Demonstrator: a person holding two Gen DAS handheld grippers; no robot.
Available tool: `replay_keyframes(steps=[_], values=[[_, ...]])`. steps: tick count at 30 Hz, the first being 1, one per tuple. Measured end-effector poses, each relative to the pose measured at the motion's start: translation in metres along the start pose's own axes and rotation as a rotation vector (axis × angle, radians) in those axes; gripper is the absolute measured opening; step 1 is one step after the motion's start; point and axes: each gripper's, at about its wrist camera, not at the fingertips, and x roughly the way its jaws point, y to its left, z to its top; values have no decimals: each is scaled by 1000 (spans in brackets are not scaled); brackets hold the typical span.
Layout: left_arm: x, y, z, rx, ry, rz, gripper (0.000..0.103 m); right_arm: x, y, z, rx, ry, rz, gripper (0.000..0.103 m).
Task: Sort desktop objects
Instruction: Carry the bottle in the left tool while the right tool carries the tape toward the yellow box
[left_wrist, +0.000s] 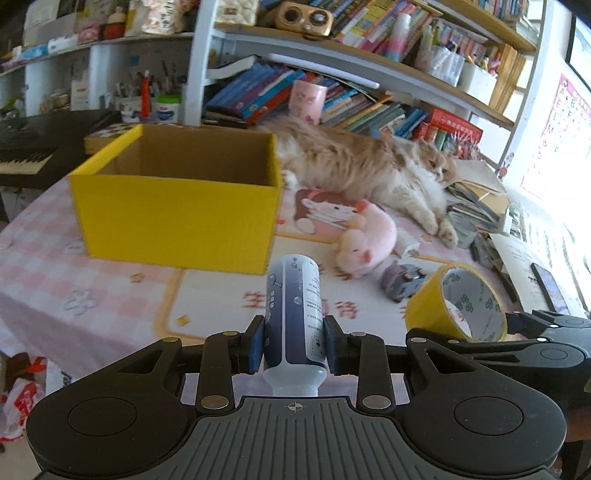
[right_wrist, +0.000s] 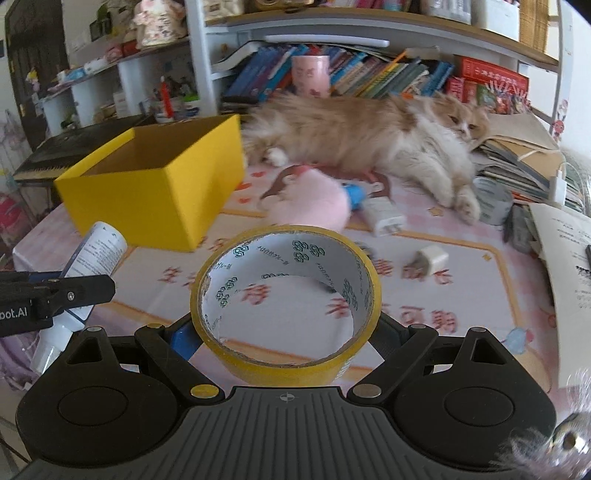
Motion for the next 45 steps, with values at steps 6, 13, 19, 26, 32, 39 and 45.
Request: replay_keyframes(steps=[6,13,19,26,32,39,45], values=[[-20,34,-10,-1,8,-6,31,-4,44,-11,-20,0,2,90],[-42,66,-21,22,13,-8,31,-8,88,-28,-2,2,18,90],[-57,88,-31,36,15,-6,31,-13,116,-38,15,-10,22,90],[-70,106,-39,20,5,-15,31,-16,142,-45,1,1,32,90],[-76,116,-43,4,-2,-25,31,-19,156,-48,-25,3,30,90],[-80,121,-47,2,2,-34,31,-22,165,-51,-38,6,28,90],[-81,121,-49,4,12,-39,31,-25,171,-55,-42,18,33,90]])
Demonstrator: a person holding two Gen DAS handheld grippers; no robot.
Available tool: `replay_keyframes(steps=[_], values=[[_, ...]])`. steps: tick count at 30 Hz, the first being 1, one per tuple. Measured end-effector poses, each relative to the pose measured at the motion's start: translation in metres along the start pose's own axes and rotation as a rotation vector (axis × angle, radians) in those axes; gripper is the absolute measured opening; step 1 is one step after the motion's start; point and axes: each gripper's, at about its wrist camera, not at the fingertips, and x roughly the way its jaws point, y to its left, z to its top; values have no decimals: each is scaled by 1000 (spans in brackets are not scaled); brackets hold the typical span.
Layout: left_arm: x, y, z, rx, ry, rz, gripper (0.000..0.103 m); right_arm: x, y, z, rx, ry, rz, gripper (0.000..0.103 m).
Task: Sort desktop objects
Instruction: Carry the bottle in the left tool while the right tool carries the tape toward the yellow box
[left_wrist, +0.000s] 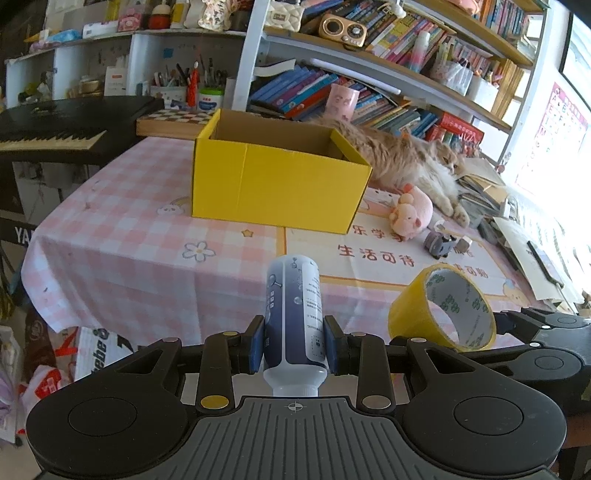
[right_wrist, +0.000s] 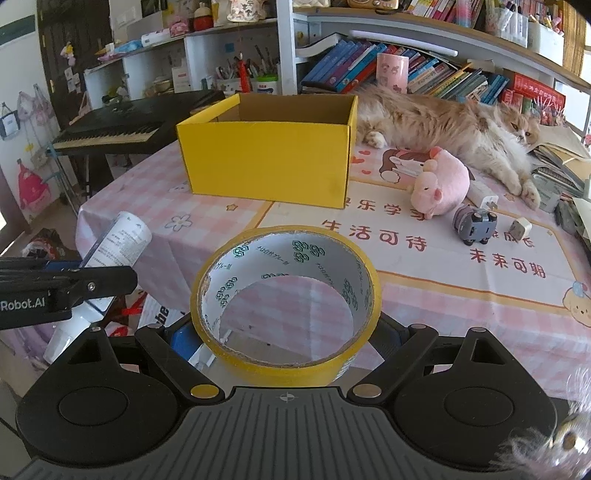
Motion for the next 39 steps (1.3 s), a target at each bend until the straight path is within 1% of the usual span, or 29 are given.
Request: replay_keyframes(steps=[4,9,12,17,20,27,34,39], values=[[1,-1,0,0,1,1,31,0,3,-1,-15,8,5,90],[3,2,2,-18,-2,21,31,4,7,1,-59,19,28,90],[6,5,6,-30,-4,33,31,8,8,6,-87,11,40,90],[13,7,24,-31,-29,42,31,19,5,23,-123,-8,56,90],[20,6,43,-22,-54,37,31,24,-1,40,-132,-29,66,90],[40,1,90,-8,-130,30,31,41,-18,93,-197,-98,91,90],[62,0,132,4,-173,42,31,62,-38,142,-245,-146,133,90],[85,3,169,31,-176,37,31,89,-49,176,-305,-160,169,90]])
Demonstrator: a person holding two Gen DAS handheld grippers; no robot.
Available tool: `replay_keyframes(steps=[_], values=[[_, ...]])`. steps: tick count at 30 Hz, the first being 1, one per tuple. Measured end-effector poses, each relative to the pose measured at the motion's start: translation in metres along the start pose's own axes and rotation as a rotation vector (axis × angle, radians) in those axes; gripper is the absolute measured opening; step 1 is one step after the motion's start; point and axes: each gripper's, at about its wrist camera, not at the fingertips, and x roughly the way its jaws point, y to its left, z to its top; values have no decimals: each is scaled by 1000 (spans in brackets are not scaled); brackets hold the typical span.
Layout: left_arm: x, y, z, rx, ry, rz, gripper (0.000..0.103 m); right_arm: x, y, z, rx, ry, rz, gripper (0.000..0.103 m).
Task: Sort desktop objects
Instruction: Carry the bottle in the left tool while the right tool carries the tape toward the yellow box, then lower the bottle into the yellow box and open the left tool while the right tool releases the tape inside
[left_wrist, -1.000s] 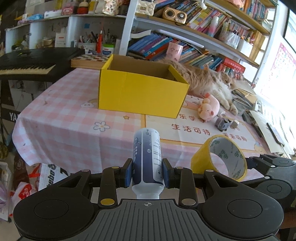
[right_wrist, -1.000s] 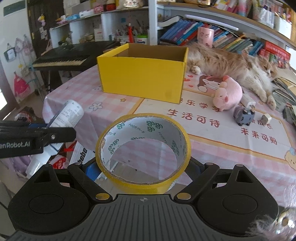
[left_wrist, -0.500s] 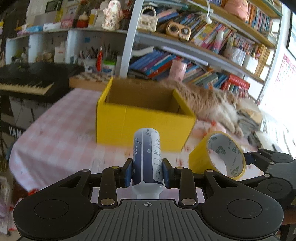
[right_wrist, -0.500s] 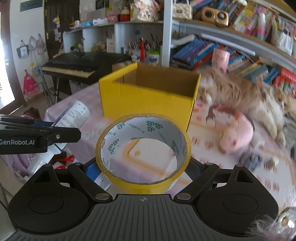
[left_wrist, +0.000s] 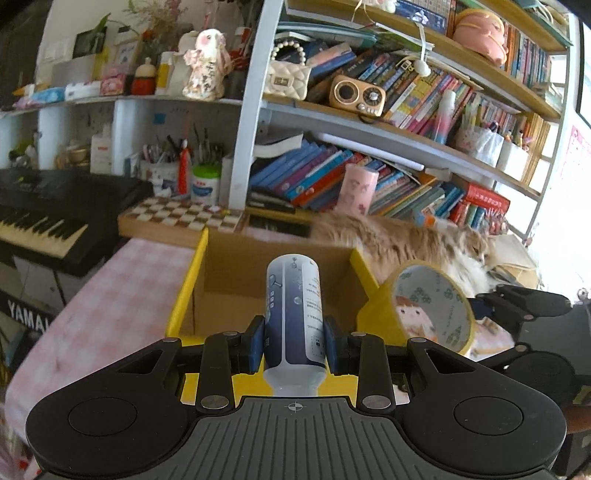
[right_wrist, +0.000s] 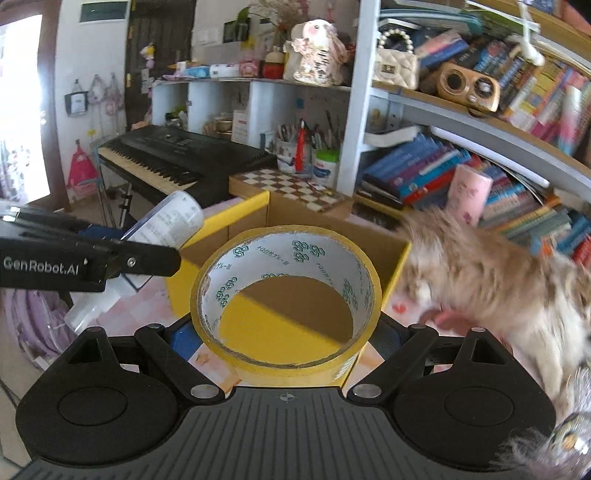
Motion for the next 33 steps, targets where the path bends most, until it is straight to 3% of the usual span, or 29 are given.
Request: replay_keyframes(steps=[10,21,33], values=[[74,7,54,38,32,35,31,80,-44,45,-143,47,57,90],[172,7,66,127,212,72,32,178,-47,53,-413,231,138,90],[242,20,55,115,435,104,32,229,-50,40,-579,422,224,90]])
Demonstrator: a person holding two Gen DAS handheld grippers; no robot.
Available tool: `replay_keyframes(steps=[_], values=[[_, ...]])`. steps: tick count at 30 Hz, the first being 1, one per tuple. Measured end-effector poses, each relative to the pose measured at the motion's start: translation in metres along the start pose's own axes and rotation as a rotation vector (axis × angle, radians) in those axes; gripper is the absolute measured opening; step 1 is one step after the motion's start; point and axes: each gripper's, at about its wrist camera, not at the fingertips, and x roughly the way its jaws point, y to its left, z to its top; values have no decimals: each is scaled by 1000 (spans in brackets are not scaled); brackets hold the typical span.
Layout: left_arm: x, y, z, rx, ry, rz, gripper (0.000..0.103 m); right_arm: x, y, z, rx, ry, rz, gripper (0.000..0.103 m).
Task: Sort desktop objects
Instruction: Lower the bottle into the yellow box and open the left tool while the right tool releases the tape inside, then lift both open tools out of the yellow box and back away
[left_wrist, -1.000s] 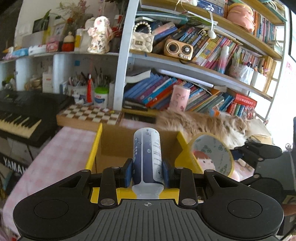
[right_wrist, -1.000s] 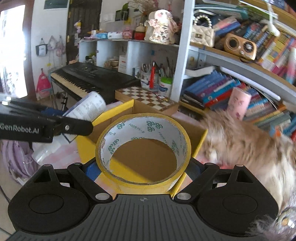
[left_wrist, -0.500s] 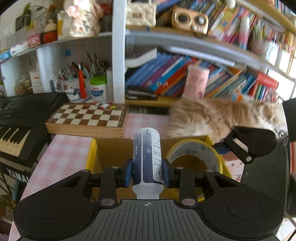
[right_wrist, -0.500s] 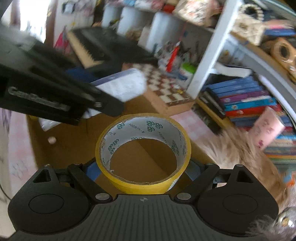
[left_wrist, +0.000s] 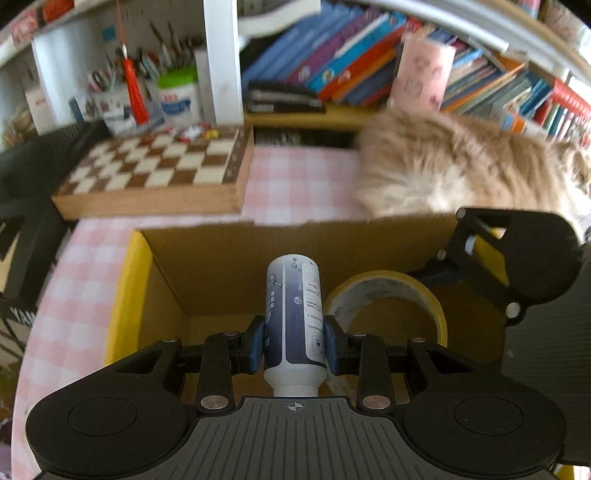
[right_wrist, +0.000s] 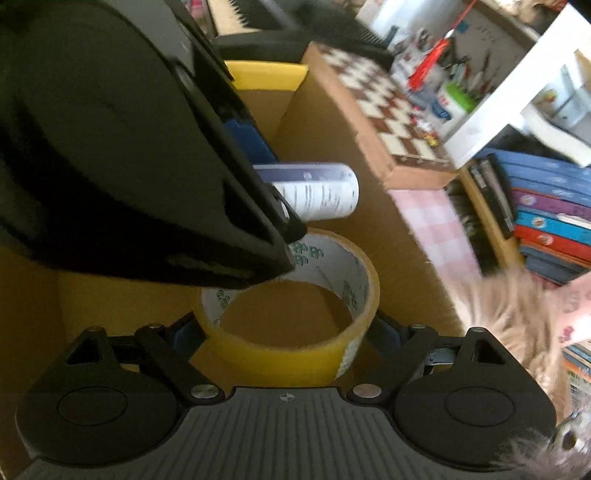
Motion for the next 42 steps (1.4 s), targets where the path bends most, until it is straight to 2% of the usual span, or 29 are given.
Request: replay_keyframes(steps=[6,13,16,18,19,21,24,31,33,42], values=[[13,6,-2,-21,47,23,32,9,11,-2,-114,77,22,90],[15,9,1,-20,50,6,32,10,13,-1,-126,104,15,90],[5,6,2,-7,-18,29,39,9,14,0,-122,99,10,91],[-2,3,2,12,-55,37,51,8,13,-1,-113,84,7,91],[-6,1,1,21,-68,40,53,6,13,-2,-111,76,5,92],[-16,-5,0,51,-101,68,59,1,14,-3,-104,56,-31,93],[-33,-11,-2,98,-148,52,64,-16,13,-2,-80,14,-80,93],[-76,-18,-11,124,-258,35,69,-68,13,-1,8,-102,-145,92],[-90,-18,-17,122,-288,36,72,-82,19,-6,42,-125,-166,92],[-143,-12,-48,101,-412,20,74,-129,38,-30,205,-235,-244,92]])
